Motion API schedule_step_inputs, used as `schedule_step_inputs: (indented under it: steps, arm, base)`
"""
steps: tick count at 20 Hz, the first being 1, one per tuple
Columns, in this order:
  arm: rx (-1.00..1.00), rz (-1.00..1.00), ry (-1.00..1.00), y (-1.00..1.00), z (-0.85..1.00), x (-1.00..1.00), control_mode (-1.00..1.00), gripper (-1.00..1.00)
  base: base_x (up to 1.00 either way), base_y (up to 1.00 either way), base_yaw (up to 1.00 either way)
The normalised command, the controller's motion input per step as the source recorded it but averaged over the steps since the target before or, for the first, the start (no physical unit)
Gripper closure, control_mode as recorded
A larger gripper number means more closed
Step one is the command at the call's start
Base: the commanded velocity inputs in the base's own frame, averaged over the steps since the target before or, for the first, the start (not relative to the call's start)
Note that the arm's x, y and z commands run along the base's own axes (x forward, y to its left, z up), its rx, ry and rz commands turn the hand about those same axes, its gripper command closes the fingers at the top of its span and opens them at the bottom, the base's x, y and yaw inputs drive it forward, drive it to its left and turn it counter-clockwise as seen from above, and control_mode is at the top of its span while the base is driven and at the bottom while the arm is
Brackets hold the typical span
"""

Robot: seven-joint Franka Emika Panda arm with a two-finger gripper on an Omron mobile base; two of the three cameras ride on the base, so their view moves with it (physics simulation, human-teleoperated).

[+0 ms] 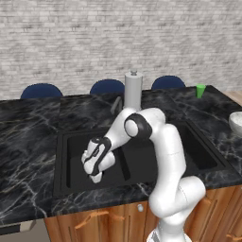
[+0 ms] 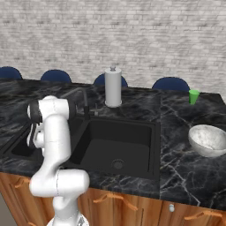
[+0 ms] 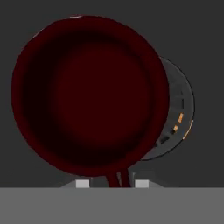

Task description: Pick the mug and place it in the sink. Pick the bowl and place it in the open cabinet and then close the cabinet.

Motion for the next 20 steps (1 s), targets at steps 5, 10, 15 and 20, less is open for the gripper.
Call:
schedule_step_inputs:
  steps: [5,10,15,20]
  arm:
    - [0.00,-0.05,0.00,0.06,-0.04,0.48,-1.00,-1.00]
    - [0.00,-0.05,0.01,0.00,0.54,-0.05,-1.00,-1.00]
    - [0.00,-0.04,0.01,0.00,1.00,-0.37,-1.00,-1.00]
    - [0.00,0.00,0.10,0.00,1.00,-0.36,-1.00,-1.00]
  base:
    - [0.00,0.00,0.00]
    - [0.00,0.00,0.00]
    - [0.00,0.00,0.00]
    - [0.00,0.00,0.00]
